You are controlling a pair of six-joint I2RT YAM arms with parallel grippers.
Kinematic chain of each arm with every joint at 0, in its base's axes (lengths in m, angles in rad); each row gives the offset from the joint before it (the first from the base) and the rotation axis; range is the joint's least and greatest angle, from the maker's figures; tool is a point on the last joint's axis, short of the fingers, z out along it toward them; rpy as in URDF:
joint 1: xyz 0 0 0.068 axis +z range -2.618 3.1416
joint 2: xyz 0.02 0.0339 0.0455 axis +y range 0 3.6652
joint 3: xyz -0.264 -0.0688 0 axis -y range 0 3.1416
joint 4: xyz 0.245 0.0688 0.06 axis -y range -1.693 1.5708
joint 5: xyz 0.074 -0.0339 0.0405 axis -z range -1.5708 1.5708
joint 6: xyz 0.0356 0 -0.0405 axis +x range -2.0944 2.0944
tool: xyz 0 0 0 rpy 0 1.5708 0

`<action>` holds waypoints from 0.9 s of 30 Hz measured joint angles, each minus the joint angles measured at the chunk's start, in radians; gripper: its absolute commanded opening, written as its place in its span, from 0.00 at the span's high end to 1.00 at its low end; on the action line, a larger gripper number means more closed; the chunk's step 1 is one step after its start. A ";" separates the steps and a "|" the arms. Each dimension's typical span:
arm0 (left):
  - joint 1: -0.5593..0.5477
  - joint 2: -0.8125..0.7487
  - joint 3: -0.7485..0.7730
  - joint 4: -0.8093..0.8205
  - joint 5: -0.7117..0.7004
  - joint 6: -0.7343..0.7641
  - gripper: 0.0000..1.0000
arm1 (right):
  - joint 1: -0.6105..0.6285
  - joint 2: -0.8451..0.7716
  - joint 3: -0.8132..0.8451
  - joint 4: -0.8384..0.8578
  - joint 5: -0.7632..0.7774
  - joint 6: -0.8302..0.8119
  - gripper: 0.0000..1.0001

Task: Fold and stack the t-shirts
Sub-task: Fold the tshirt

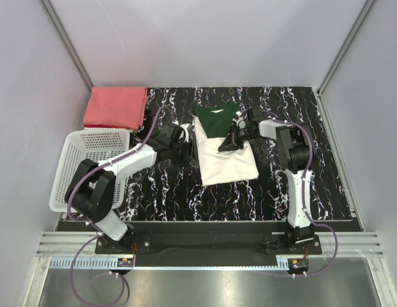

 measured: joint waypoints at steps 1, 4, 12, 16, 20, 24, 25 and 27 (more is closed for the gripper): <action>0.000 0.000 -0.006 0.001 0.000 0.000 0.57 | -0.003 0.009 0.008 -0.001 -0.018 0.007 0.91; 0.000 -0.007 -0.009 0.003 0.001 0.000 0.56 | -0.008 0.003 0.021 0.002 -0.019 0.011 0.90; -0.011 -0.021 -0.029 0.038 0.034 -0.002 0.56 | -0.008 -0.229 -0.129 0.012 -0.014 0.007 0.87; -0.018 -0.017 -0.057 0.059 0.050 -0.009 0.56 | -0.008 -0.341 -0.222 0.021 -0.014 -0.009 0.87; -0.019 -0.006 -0.072 0.078 0.065 -0.012 0.55 | -0.008 -0.328 -0.287 0.023 -0.004 -0.040 0.88; -0.019 -0.002 -0.092 0.094 0.074 -0.012 0.52 | -0.011 -0.243 -0.309 0.023 0.020 -0.063 0.88; -0.019 -0.002 -0.097 0.097 0.074 -0.012 0.51 | -0.012 -0.222 -0.315 0.023 0.025 -0.065 0.88; -0.019 -0.003 -0.112 0.100 0.072 -0.011 0.50 | -0.016 -0.212 -0.335 0.022 0.037 -0.065 0.83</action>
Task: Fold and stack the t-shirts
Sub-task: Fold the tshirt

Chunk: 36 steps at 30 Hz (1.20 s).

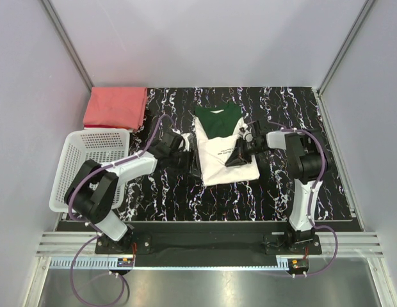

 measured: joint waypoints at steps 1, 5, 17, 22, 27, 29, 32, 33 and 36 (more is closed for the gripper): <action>0.000 -0.003 -0.011 0.000 -0.002 0.000 0.49 | -0.002 -0.007 -0.006 -0.002 0.001 0.000 0.82; 0.000 -0.011 -0.053 -0.001 -0.005 -0.004 0.48 | -0.005 -0.100 -0.031 -0.026 0.038 0.016 0.67; -0.023 -0.012 -0.138 0.106 0.041 -0.078 0.41 | -0.110 -0.528 -0.230 -0.140 0.385 0.169 0.52; -0.034 0.031 -0.143 0.192 0.066 -0.126 0.42 | -0.121 -0.533 -0.320 -0.221 0.522 0.200 0.50; -0.040 0.074 -0.143 0.272 0.095 -0.170 0.47 | -0.121 -0.548 -0.334 -0.240 0.591 0.204 0.49; -0.042 0.084 -0.142 0.287 0.098 -0.180 0.50 | -0.122 -0.548 -0.334 -0.240 0.602 0.204 0.49; -0.043 0.090 -0.142 0.295 0.097 -0.187 0.52 | -0.122 -0.552 -0.344 -0.239 0.619 0.204 0.49; -0.044 0.090 -0.142 0.295 0.097 -0.188 0.53 | -0.122 -0.557 -0.352 -0.240 0.631 0.205 0.49; -0.045 0.096 -0.142 0.295 0.096 -0.190 0.71 | -0.124 -0.562 -0.366 -0.238 0.638 0.204 0.50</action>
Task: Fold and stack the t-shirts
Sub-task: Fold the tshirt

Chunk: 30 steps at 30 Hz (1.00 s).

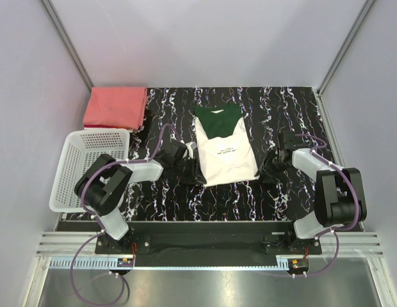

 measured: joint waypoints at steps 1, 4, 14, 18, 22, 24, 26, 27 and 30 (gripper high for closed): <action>-0.001 0.004 0.000 0.001 0.000 -0.005 0.79 | 0.000 0.000 -0.003 0.001 0.000 0.000 0.52; -0.006 0.029 0.003 -0.004 0.001 -0.002 1.00 | 0.000 0.002 -0.011 0.013 -0.002 0.000 0.62; 0.010 0.018 0.066 -0.138 -0.047 0.082 0.65 | 0.000 -0.036 -0.142 0.165 -0.072 0.063 1.00; 0.020 -0.045 0.070 -0.211 -0.102 0.106 0.49 | 0.003 -0.082 -0.195 0.210 -0.086 0.097 1.00; 0.024 -0.134 0.059 -0.238 -0.130 0.109 0.46 | 0.018 -0.166 -0.275 0.242 -0.089 0.145 1.00; 0.024 -0.174 0.028 -0.210 -0.127 0.096 0.45 | 0.026 -0.192 -0.303 0.252 -0.091 0.163 1.00; 0.023 -0.197 -0.016 -0.178 -0.117 0.071 0.45 | 0.034 -0.202 -0.315 0.260 -0.094 0.177 1.00; 0.022 -0.198 -0.038 -0.161 -0.111 0.058 0.45 | 0.038 -0.202 -0.317 0.267 -0.095 0.183 1.00; 0.017 -0.188 -0.082 -0.145 -0.102 0.027 0.45 | 0.044 -0.205 -0.325 0.282 -0.097 0.200 1.00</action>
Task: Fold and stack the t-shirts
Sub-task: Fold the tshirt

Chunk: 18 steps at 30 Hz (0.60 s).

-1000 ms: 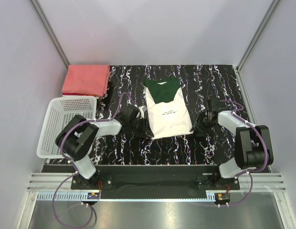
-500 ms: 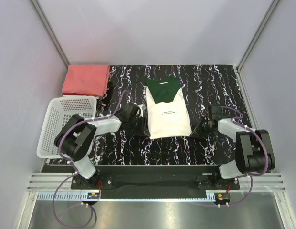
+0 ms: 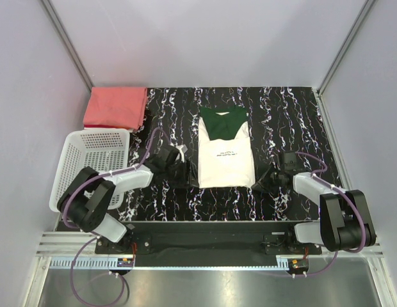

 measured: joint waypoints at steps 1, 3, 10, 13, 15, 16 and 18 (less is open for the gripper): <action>-0.003 0.005 -0.008 0.001 0.001 -0.011 0.45 | 0.002 -0.003 -0.004 0.006 0.000 0.005 1.00; -0.007 0.013 -0.025 0.026 0.003 -0.032 0.45 | 0.006 -0.014 -0.011 0.012 0.001 0.015 1.00; -0.011 0.042 -0.045 0.133 0.026 -0.093 0.46 | 0.017 -0.050 -0.033 0.019 0.005 0.037 1.00; -0.017 0.055 -0.045 0.159 0.029 -0.108 0.47 | 0.017 -0.054 -0.044 0.021 0.008 0.040 1.00; -0.027 0.065 -0.045 0.174 0.034 -0.114 0.49 | 0.017 -0.055 -0.049 0.026 0.009 0.042 1.00; -0.031 0.067 -0.045 0.177 0.035 -0.116 0.50 | 0.017 -0.055 -0.049 0.027 0.009 0.042 1.00; -0.040 0.069 -0.045 0.181 0.036 -0.117 0.51 | 0.017 -0.056 -0.049 0.028 0.009 0.043 1.00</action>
